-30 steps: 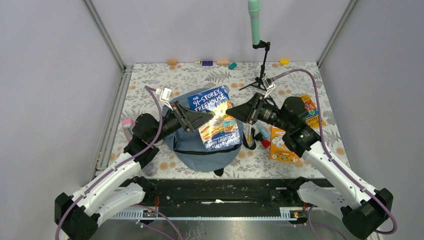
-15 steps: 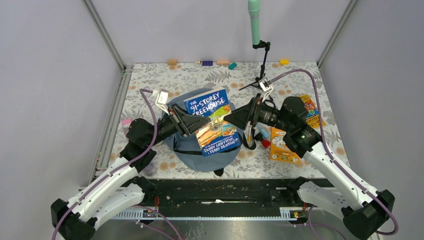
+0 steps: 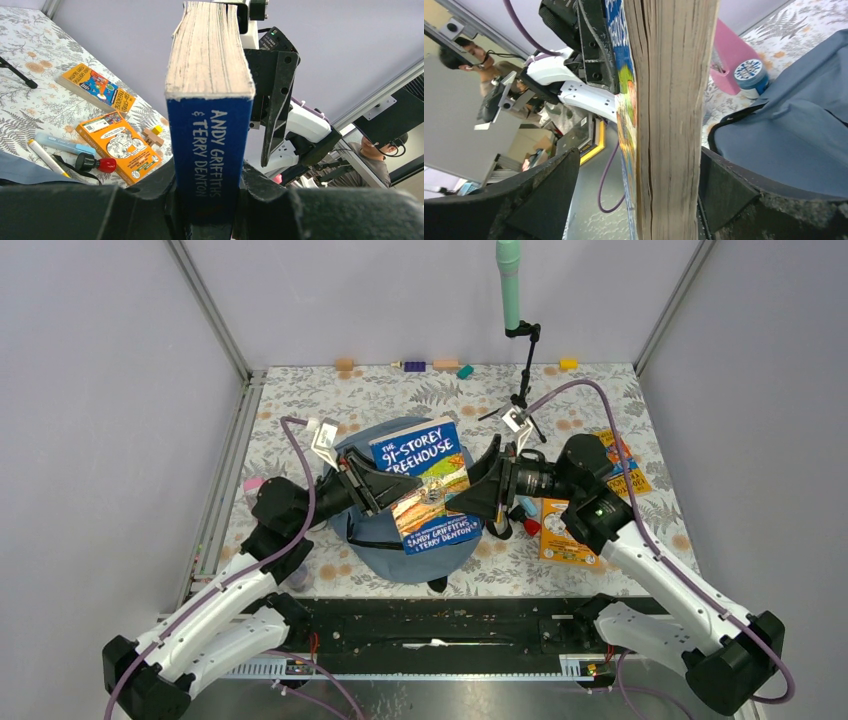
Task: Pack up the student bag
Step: Pick up the book from the center of the board.
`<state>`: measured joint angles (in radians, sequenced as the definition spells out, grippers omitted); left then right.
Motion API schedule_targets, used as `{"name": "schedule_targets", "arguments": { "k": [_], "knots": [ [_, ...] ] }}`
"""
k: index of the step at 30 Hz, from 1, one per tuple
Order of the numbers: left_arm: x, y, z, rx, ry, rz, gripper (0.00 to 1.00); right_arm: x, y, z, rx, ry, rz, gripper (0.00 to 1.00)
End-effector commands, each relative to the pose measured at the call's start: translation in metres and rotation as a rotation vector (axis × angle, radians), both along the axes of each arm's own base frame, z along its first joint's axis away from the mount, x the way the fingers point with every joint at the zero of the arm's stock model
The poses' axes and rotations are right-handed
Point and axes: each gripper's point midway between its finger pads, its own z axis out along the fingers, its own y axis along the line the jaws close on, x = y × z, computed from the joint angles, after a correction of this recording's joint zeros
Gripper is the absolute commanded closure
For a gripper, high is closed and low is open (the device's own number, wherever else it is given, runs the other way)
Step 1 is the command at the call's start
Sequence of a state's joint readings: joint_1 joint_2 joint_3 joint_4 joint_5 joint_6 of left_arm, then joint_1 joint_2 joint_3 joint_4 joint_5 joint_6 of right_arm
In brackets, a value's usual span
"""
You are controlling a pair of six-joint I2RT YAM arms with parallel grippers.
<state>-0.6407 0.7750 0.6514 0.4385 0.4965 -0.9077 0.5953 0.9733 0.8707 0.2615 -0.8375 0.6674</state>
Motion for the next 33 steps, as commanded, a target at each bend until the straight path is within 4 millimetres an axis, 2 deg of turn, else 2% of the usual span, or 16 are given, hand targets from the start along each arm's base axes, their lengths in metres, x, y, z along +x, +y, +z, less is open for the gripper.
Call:
{"name": "schedule_targets", "arguments": {
  "k": [1, 5, 8, 10, 14, 15, 16, 18, 19, 20, 21, 24, 28, 30, 33],
  "knots": [
    [-0.017, 0.006, 0.051, -0.109, -0.177, -0.032, 1.0, -0.019, 0.007, 0.015, 0.071, -0.013, 0.115, 0.11],
    [-0.015, 0.006, 0.049, -0.103, -0.18, -0.026, 1.0, -0.021, 0.014, 0.012, 0.081, 0.028, 0.146, 0.2],
    [-0.015, 0.005, 0.049, -0.099, -0.185, -0.027, 1.0, -0.016, 0.015, 0.009, 0.08, 0.046, 0.12, 0.34],
    [-0.015, 0.005, 0.047, -0.088, -0.195, -0.029, 1.0, -0.012, 0.015, 0.006, 0.079, 0.047, 0.089, 0.48],
    [-0.011, 0.003, 0.035, -0.032, -0.19, -0.01, 1.0, -0.002, 0.014, -0.003, 0.06, 0.054, 0.02, 0.84],
    [-0.008, 0.003, 0.03, -0.012, -0.188, 0.004, 0.91, 0.001, 0.013, -0.005, 0.053, 0.059, -0.001, 0.91],
    [-0.005, 0.004, 0.027, 0.011, -0.191, 0.023, 0.73, 0.004, 0.011, -0.008, 0.042, 0.059, -0.027, 0.98],
    [0.003, 0.006, 0.013, 0.079, -0.182, 0.069, 0.27, 0.013, 0.006, -0.012, 0.001, 0.044, -0.102, 1.0],
    [0.008, 0.008, 0.003, 0.124, -0.168, 0.095, 0.12, 0.02, -0.001, -0.019, -0.04, 0.054, -0.165, 1.0],
    [0.014, 0.01, -0.015, 0.196, -0.132, 0.125, 0.04, 0.029, -0.008, -0.021, -0.063, 0.052, -0.236, 1.0],
    [0.019, 0.014, -0.028, 0.252, -0.115, 0.152, 0.02, 0.037, -0.017, -0.022, -0.083, 0.046, -0.303, 1.0],
    [0.024, 0.026, -0.067, 0.407, -0.045, 0.197, 0.01, 0.054, -0.045, -0.023, -0.122, 0.041, -0.434, 1.0],
    [0.022, 0.043, -0.107, 0.599, 0.021, 0.225, 0.01, 0.078, -0.088, -0.042, -0.16, 0.147, -0.584, 1.0],
    [0.02, 0.051, -0.125, 0.714, 0.047, 0.21, 0.01, 0.082, -0.101, -0.052, -0.167, 0.187, -0.613, 1.0],
    [0.012, 0.057, -0.142, 0.874, 0.04, 0.138, 0.01, 0.083, -0.112, -0.064, -0.163, 0.228, -0.632, 1.0]
  ]
}}
